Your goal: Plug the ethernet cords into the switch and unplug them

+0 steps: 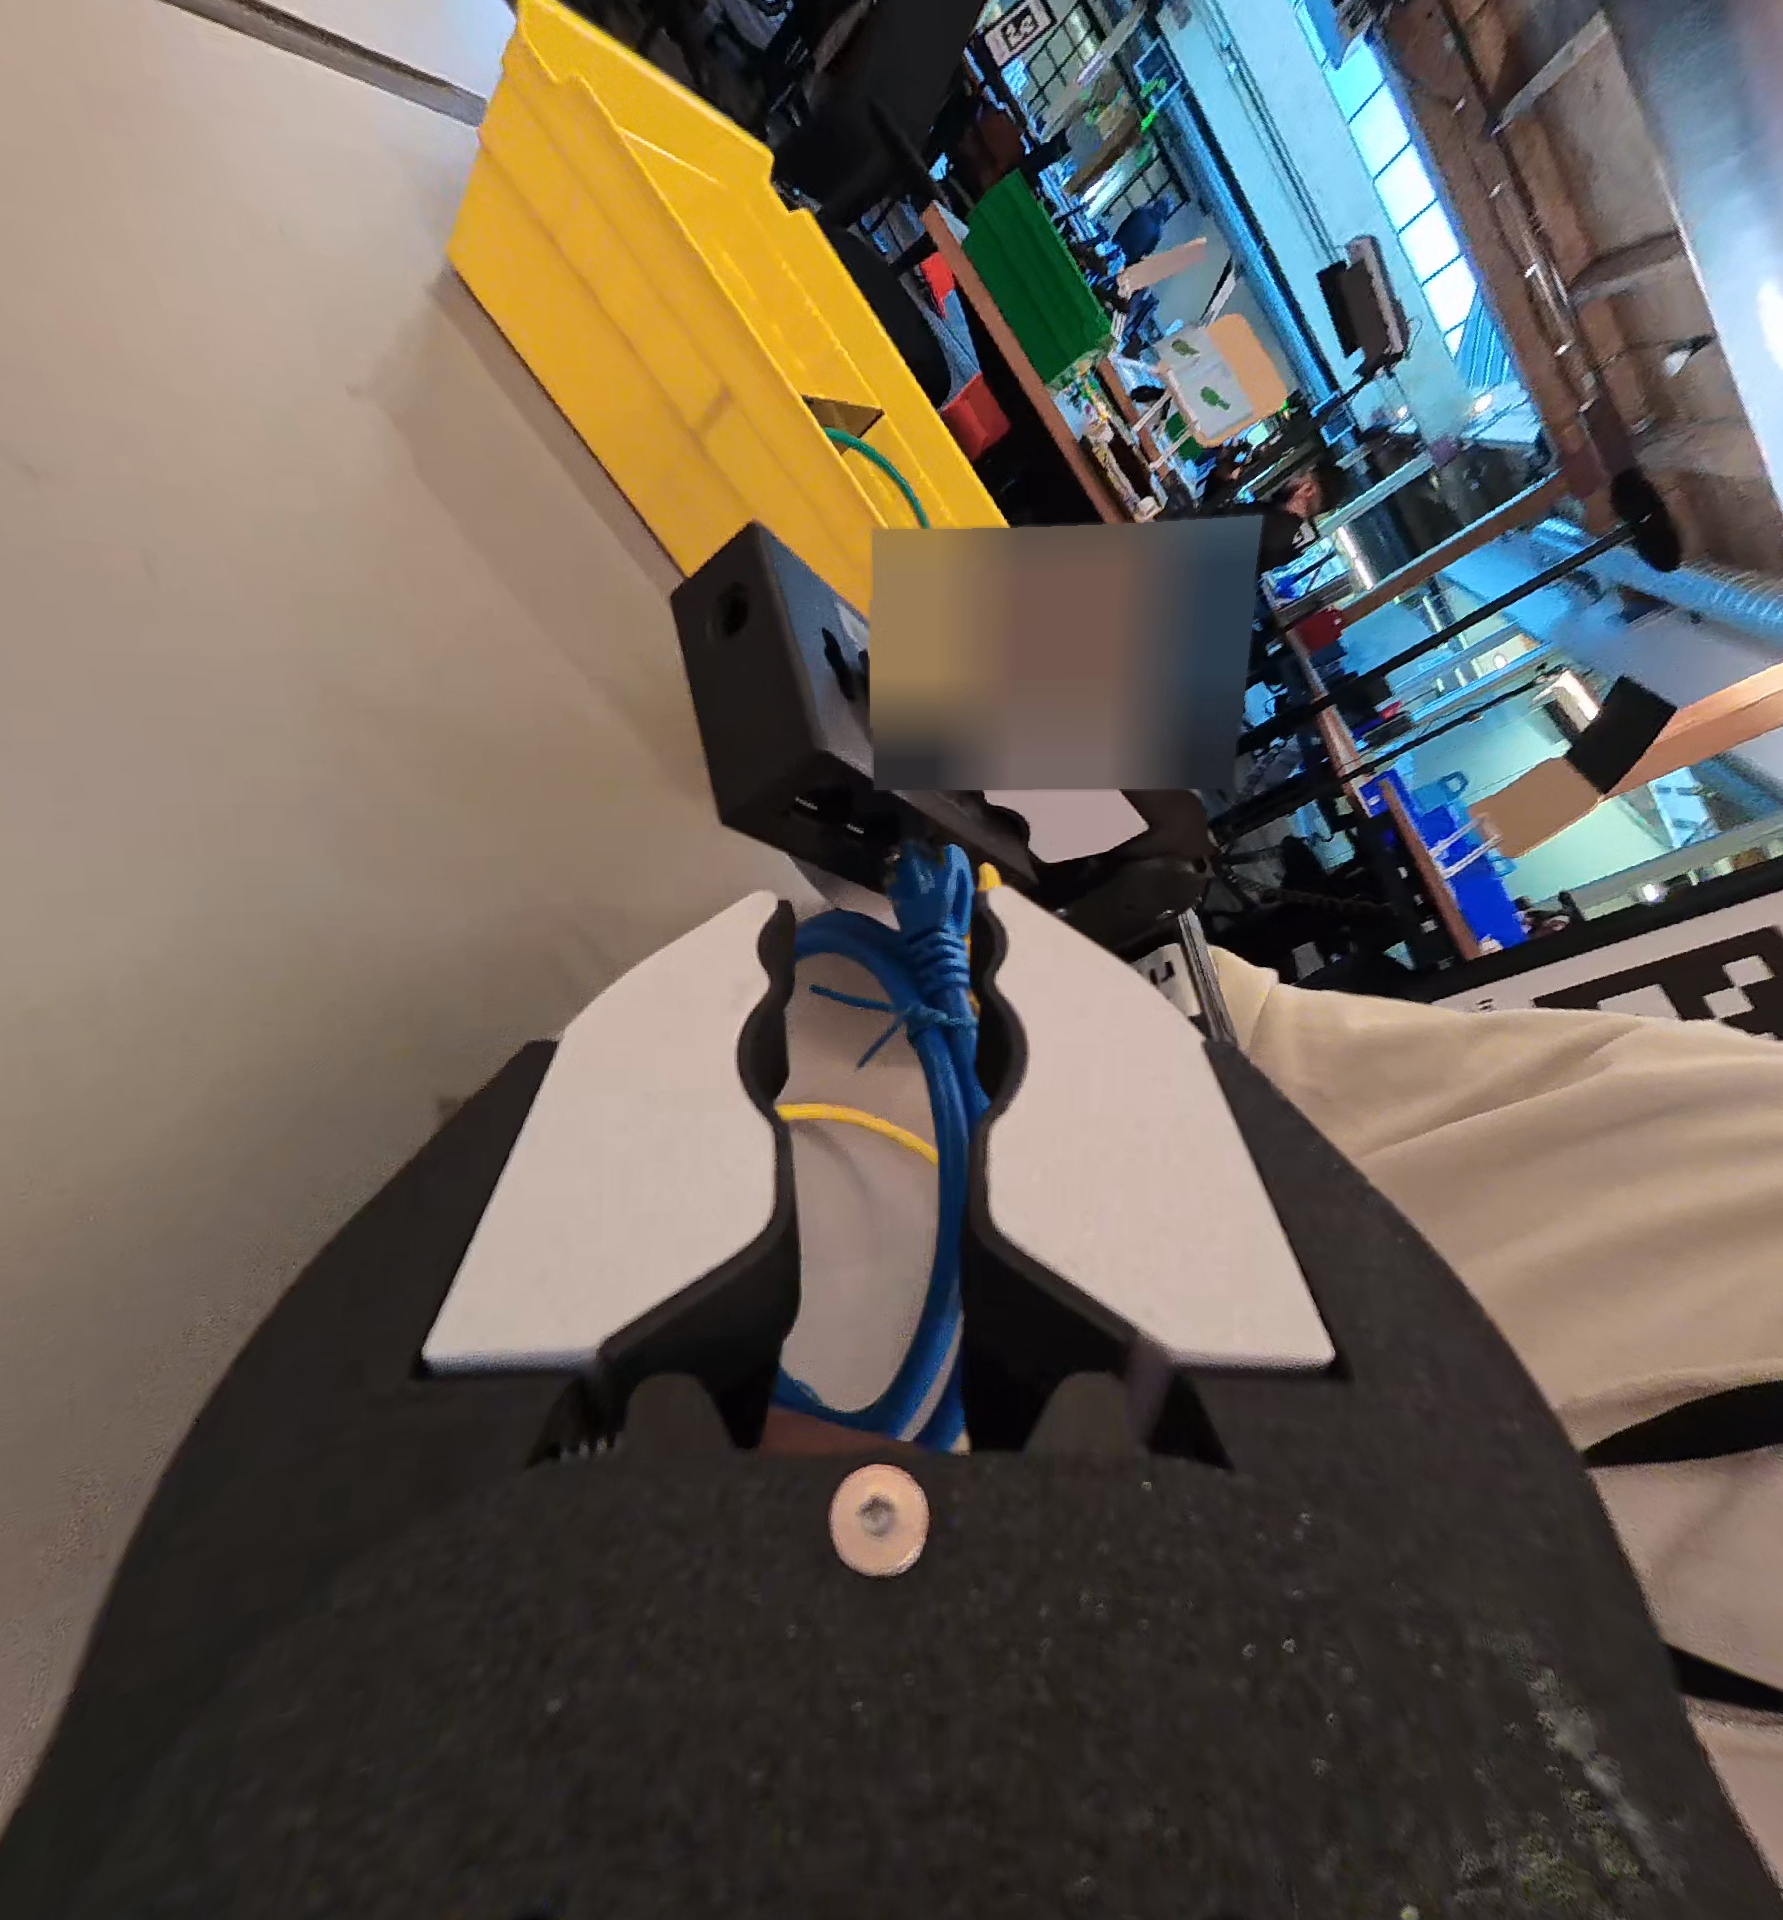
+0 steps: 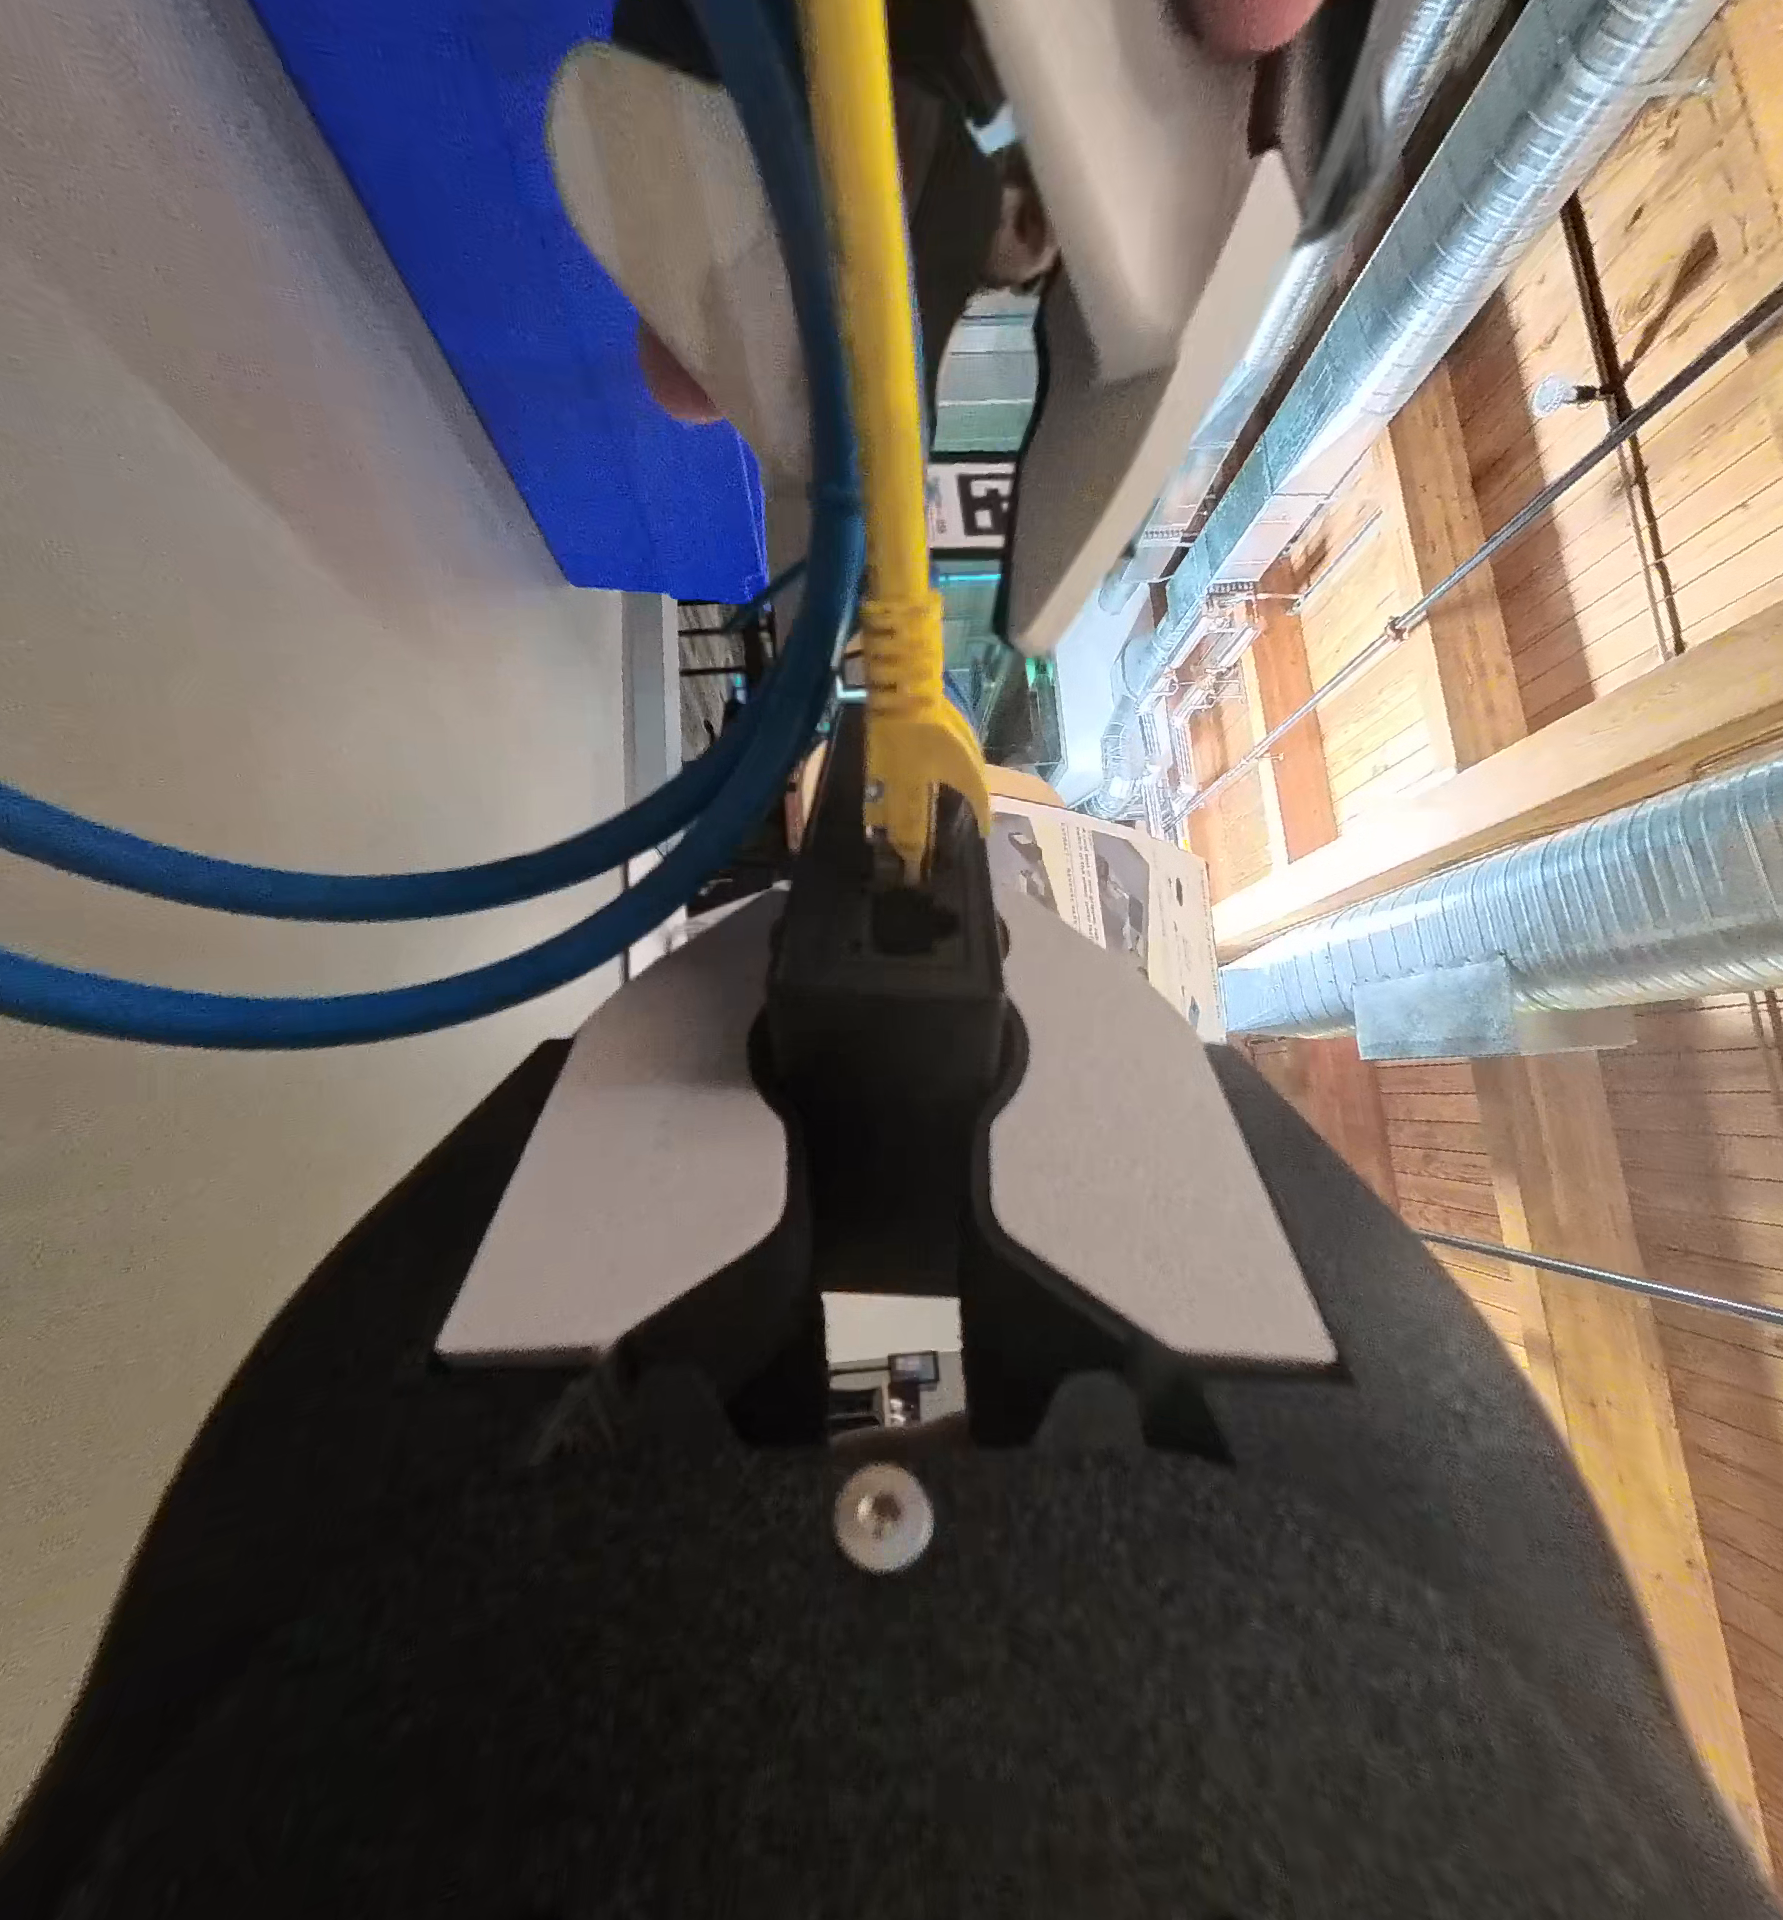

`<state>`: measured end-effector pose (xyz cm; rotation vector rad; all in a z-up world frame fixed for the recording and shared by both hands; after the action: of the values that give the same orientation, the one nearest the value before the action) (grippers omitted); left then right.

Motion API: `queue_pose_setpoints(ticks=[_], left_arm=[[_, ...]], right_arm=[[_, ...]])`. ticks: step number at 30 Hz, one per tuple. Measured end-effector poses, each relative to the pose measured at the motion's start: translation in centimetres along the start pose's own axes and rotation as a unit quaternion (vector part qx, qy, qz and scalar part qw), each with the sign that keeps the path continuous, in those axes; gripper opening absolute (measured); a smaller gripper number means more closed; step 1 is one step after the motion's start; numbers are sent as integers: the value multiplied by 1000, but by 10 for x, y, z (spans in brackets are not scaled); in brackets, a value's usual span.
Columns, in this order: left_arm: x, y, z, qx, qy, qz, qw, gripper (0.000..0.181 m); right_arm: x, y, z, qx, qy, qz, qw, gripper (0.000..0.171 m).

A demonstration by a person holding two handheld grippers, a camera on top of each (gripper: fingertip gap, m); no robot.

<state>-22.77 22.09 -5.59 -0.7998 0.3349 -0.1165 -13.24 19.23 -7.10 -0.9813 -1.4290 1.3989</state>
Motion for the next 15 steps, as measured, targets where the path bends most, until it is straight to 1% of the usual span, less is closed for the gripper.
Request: queue_pose_setpoints(ticks=[6, 7, 9, 12, 15], left_arm=[[9, 2, -8, -27, 19, -27, 999, 31], [9, 2, -8, -28, 20, -28, 999, 29], [8, 0, -8, -31, 18, -43, 998, 15], [8, 0, -8, -40, 14, -55, 998, 14], [8, 4, -8, -35, 6, -44, 998, 13]], right_arm=[[2, 2, 2, -22, 6, -2, 1000, 30], [2, 2, 3, -25, 5, -1, 1000, 30], [2, 3, 5, -26, 3, 1, 1000, 30], [2, 3, 6, -30, 3, 2, 1000, 30], [4, 4, 5, -55, 24, 0, 998, 30]])
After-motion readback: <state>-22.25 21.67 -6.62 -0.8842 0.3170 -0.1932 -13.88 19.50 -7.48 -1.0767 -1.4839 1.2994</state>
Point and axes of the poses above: each gripper's, where its closed fingertips meet, x out along the fingers, z out of its top, y = z × x across the jaws, the point moved 5 cm from there along -x, back along the fingers, and after that the axes turned 1 degree about z, right-handed, at the moved point
